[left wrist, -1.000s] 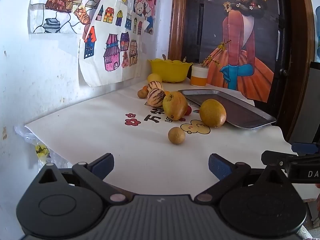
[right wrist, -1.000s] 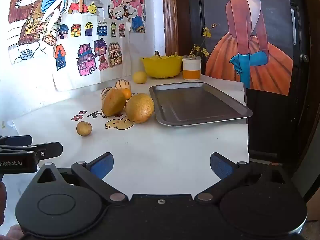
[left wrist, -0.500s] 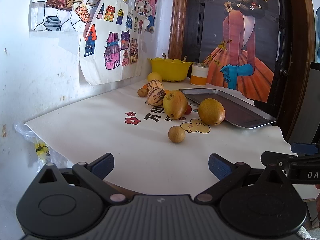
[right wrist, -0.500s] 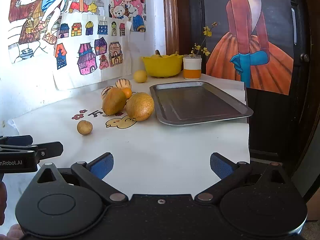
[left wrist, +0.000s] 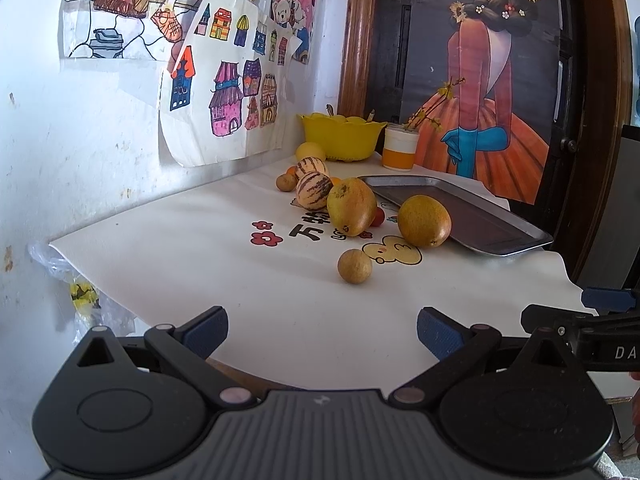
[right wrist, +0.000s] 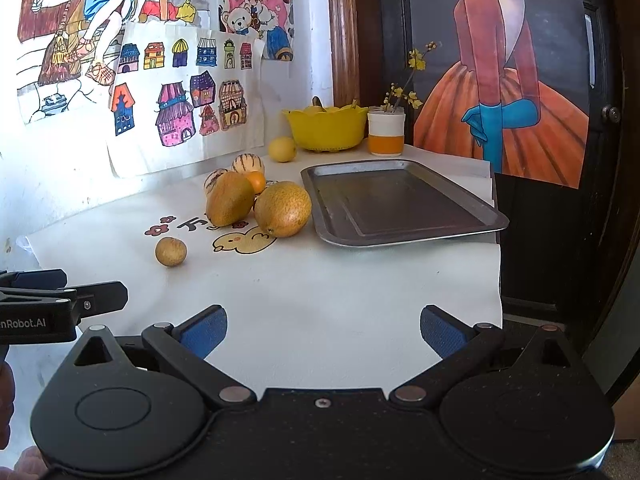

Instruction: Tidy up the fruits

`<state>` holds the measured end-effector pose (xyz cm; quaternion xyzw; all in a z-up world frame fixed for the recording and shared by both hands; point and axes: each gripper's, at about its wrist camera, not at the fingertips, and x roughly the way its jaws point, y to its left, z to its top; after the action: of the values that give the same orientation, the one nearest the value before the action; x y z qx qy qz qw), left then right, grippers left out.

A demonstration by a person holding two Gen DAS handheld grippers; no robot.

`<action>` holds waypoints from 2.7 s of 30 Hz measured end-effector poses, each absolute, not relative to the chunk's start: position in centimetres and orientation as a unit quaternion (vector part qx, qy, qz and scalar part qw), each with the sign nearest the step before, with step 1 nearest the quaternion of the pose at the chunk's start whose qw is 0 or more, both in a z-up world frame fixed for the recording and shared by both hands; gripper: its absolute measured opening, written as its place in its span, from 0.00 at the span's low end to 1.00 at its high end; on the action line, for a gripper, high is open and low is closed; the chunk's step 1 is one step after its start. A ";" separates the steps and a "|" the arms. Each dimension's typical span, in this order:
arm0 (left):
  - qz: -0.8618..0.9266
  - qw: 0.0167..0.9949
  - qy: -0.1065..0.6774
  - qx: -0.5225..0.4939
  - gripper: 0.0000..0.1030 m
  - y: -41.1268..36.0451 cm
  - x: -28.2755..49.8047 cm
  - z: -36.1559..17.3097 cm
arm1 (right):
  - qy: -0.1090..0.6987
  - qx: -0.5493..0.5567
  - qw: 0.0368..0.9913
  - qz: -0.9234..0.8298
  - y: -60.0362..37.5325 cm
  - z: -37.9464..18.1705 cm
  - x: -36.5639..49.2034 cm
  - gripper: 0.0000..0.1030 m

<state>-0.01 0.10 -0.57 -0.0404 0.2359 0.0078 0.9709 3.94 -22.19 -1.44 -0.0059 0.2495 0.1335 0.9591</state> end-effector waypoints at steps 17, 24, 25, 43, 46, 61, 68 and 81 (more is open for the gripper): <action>0.006 0.969 0.242 -0.046 1.00 0.2 0.2 -0.7 | 0.254 -0.006 0.958 0.133 -22.1 -1.6 3.9 1.00; 0.008 0.968 0.245 -0.049 1.00 0.3 0.3 -0.6 | 0.254 -0.007 0.958 0.133 -22.1 -1.2 4.3 1.00; 0.010 0.968 0.245 -0.051 1.00 0.4 0.5 -0.5 | 0.254 -0.007 0.958 0.133 -22.1 -1.3 4.3 1.00; -0.018 0.957 0.288 -0.035 0.99 -0.3 6.6 0.4 | 0.272 -0.092 0.933 0.216 -19.8 4.1 12.9 1.00; -0.019 0.958 0.287 -0.027 0.99 -0.6 7.0 0.2 | 0.267 -0.108 0.930 0.230 -18.5 4.1 14.4 1.00; -0.027 0.957 0.286 -0.027 0.74 -0.5 8.0 -0.5 | 0.285 -0.117 0.915 0.260 -15.8 1.4 19.5 0.88; -0.029 0.959 0.280 -0.029 0.53 -0.9 8.4 -0.6 | 0.296 -0.086 0.915 0.259 -15.9 0.9 20.6 0.74; -0.031 0.958 0.283 -0.039 0.28 -1.2 8.7 -0.6 | 0.303 -0.074 0.916 0.251 -15.7 0.1 21.1 0.57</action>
<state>8.69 -1.21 -0.57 -0.0394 0.2827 -0.0306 0.9579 21.07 -15.66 0.13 -0.0741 0.3035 0.2513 0.9161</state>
